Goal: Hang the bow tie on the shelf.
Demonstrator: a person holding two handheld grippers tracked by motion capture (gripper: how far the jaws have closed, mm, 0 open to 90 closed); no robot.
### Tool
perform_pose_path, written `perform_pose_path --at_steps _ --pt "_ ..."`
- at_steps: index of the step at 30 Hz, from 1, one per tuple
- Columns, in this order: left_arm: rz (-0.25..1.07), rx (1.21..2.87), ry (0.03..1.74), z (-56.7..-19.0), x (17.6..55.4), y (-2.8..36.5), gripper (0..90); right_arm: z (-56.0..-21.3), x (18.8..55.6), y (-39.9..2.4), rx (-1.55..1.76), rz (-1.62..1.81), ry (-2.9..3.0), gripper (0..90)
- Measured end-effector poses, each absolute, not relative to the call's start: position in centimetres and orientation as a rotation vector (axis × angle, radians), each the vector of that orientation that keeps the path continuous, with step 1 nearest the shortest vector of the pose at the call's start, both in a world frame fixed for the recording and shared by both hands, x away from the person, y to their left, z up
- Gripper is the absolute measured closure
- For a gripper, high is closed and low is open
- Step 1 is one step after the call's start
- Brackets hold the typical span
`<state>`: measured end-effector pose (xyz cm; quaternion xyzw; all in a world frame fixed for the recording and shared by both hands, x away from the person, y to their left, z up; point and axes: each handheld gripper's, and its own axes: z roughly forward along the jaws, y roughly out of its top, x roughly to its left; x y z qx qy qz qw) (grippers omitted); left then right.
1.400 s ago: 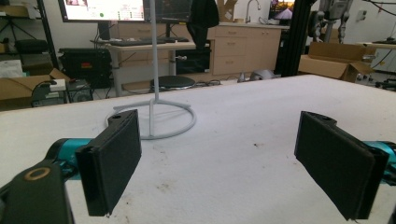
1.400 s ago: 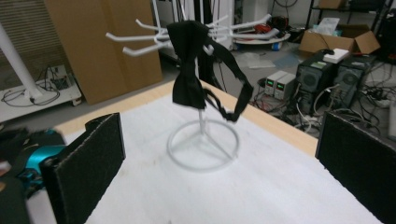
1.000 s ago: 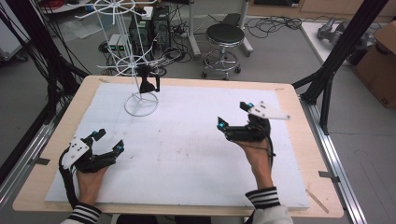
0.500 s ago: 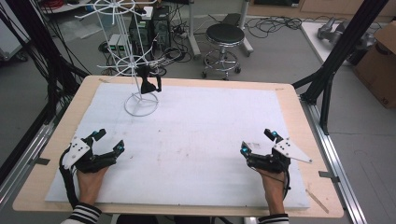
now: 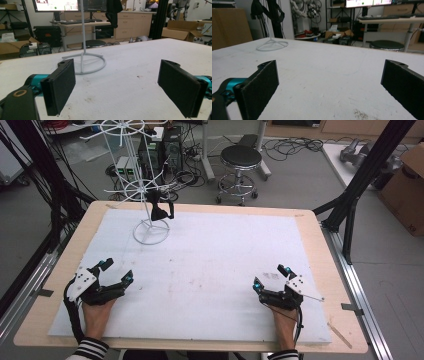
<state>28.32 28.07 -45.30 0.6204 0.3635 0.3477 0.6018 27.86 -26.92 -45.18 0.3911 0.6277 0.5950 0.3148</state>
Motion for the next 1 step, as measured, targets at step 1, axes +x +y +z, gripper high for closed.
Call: perform_pose_path --at_steps 1 --pt "0.806 1.434 0.842 -45.30 28.32 28.09 15.0 -45.23 27.76 -26.93 1.022 1.571 1.645 0.4"
